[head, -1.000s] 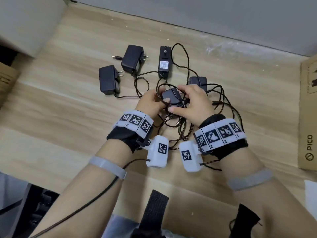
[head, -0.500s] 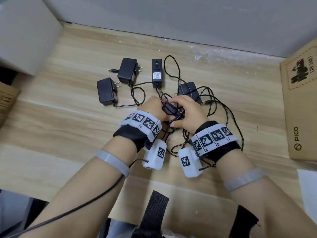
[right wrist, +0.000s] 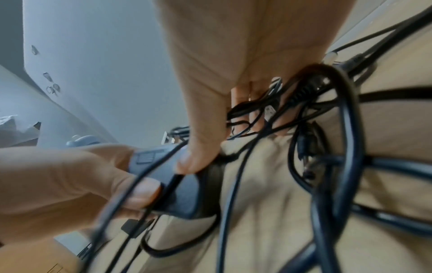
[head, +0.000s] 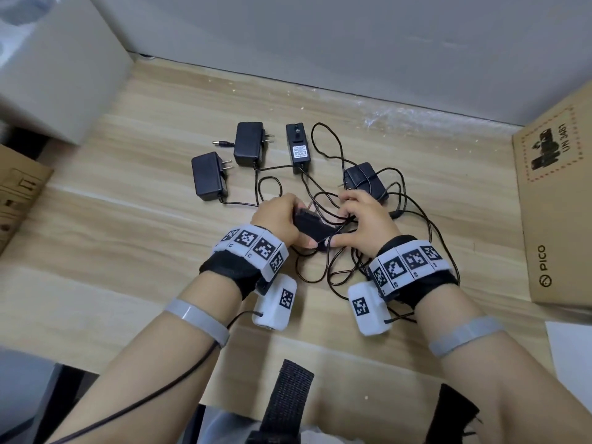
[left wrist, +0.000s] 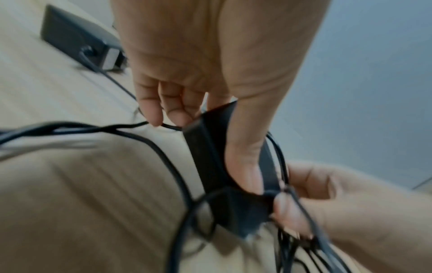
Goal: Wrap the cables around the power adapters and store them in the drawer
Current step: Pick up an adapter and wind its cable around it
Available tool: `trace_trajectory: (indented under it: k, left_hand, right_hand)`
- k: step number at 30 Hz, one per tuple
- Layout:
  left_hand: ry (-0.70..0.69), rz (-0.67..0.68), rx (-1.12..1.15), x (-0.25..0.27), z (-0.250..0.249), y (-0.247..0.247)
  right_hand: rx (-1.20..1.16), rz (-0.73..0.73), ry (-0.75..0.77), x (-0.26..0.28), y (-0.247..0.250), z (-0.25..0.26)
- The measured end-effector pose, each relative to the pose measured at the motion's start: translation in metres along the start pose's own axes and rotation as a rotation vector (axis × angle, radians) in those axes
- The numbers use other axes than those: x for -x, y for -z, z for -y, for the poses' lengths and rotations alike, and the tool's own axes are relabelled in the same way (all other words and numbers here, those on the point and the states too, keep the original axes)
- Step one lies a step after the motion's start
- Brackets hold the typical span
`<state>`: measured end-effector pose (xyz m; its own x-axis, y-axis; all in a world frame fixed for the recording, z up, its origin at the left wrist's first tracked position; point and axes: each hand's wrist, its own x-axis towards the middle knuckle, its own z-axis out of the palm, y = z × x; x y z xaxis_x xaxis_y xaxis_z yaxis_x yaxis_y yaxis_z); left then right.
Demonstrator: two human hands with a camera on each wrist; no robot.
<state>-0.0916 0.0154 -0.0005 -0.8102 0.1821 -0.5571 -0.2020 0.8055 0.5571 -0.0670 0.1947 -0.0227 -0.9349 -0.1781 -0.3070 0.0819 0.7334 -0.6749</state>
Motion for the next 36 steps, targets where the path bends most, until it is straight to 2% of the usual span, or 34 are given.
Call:
trace_trajectory:
  k: [4,9,12,15,19,26,28,31,34,36]
  left_hand:
    - [-0.104,-0.155,-0.025,0.015,-0.006,0.022]
    - [-0.263,-0.388,0.127,0.040,-0.017,0.045]
    - [-0.325,-0.376,0.269,0.058,-0.033,0.059]
    - [-0.395,-0.357,0.445,0.074,-0.053,0.069]
    - [-0.493,-0.271,0.728,0.095,-0.080,0.083]
    - [-0.645,-0.098,0.999,0.112,-0.093,0.104]
    - [-0.622,0.032,0.992,0.116,-0.090,0.105]
    - [-0.511,0.251,1.024,0.117,-0.089,0.108]
    - [-0.472,0.335,1.141,0.117,-0.090,0.114]
    - [-0.489,0.376,1.237,0.119,-0.091,0.117]
  right_hand:
    - [0.007,-0.101,-0.035,0.004,0.006,-0.001]
    - [0.120,-0.045,-0.127,0.015,0.016,0.008]
    - [0.021,-0.157,-0.158,0.025,0.030,0.029]
    - [-0.245,-0.307,-0.056,0.039,0.049,0.066]
    - [-0.506,-0.213,0.098,0.056,0.069,0.112]
    - [-0.621,-0.377,0.203,0.074,0.100,0.132]
    - [-0.606,-0.462,0.240,0.073,0.111,0.136]
    - [-0.457,-0.555,0.320,0.074,0.126,0.143]
    - [-0.277,-0.565,0.375,0.077,0.136,0.150]
    - [-0.259,-0.590,0.419,0.080,0.141,0.157]
